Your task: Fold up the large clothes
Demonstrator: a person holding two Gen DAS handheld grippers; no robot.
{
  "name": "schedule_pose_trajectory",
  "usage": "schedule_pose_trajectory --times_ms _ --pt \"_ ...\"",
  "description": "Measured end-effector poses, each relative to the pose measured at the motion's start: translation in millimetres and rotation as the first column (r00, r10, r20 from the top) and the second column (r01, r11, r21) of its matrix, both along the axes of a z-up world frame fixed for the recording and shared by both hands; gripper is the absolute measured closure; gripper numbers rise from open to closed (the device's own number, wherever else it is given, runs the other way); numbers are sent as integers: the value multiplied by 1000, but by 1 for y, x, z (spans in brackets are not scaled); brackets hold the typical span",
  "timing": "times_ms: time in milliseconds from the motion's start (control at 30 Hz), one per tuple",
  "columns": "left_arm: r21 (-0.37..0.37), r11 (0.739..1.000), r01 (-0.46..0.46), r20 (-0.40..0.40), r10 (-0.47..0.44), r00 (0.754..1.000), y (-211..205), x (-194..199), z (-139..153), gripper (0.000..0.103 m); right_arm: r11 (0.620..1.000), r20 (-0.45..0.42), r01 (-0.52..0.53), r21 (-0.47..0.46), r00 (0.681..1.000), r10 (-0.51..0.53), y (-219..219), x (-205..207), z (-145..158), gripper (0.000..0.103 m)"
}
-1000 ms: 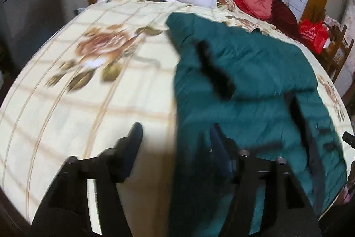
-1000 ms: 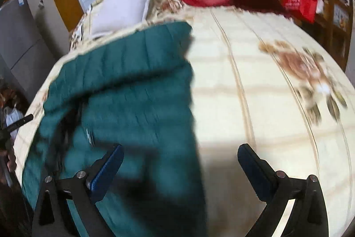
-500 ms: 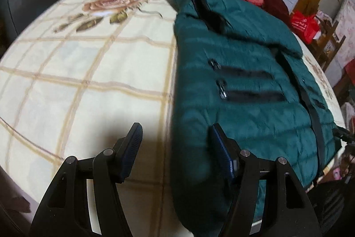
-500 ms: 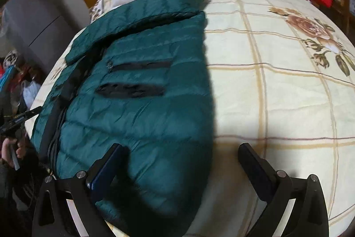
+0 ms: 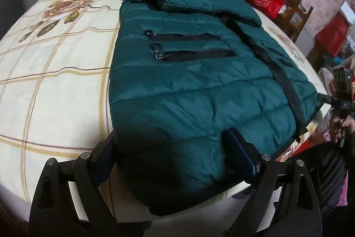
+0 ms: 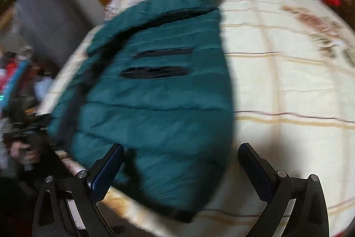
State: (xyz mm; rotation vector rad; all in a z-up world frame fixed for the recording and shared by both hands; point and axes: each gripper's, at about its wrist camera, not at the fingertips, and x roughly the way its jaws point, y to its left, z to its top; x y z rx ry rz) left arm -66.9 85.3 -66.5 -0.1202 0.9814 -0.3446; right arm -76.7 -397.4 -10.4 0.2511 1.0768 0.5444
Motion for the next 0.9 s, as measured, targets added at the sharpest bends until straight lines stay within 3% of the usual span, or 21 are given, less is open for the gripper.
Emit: schedule_pose_trajectory --times_ms 133,233,300,367,467,533,733,767,833,900 --pt "-104 994 -24 -13 23 1000 11 16 1 11 995 -15 -4 102 1000 5 -2 10 -2 0" --pt "-104 994 -32 -4 32 999 10 22 1 11 973 -56 54 225 998 -43 -10 22 -8 0" --pt "-66 998 -22 6 23 1000 4 21 1 11 968 -58 24 249 998 -9 -2 26 -8 1" --pt "-61 998 -6 0 6 1000 2 18 1 11 988 -11 -11 156 1000 13 10 25 -3 7" --pt "-60 998 1 1 -1 1000 3 13 2 12 991 -9 12 133 1000 -11 9 24 -4 17" --pt "-26 999 -19 10 20 1000 3 14 2 20 995 -1 15 100 1000 -15 10 22 -3 23" --pt "24 998 -50 19 49 999 0 15 0 22 999 69 13 -38 998 -10 22 14 -1 24" --pt "32 998 -53 24 52 998 -1 14 0 27 998 84 18 -64 996 -13 28 15 -2 25" --pt "25 997 -66 25 66 998 3 14 1 47 995 111 33 -94 994 -22 28 13 -3 29" --pt "12 996 -84 20 84 996 7 14 0 58 994 115 49 -99 993 -37 27 11 -2 30"
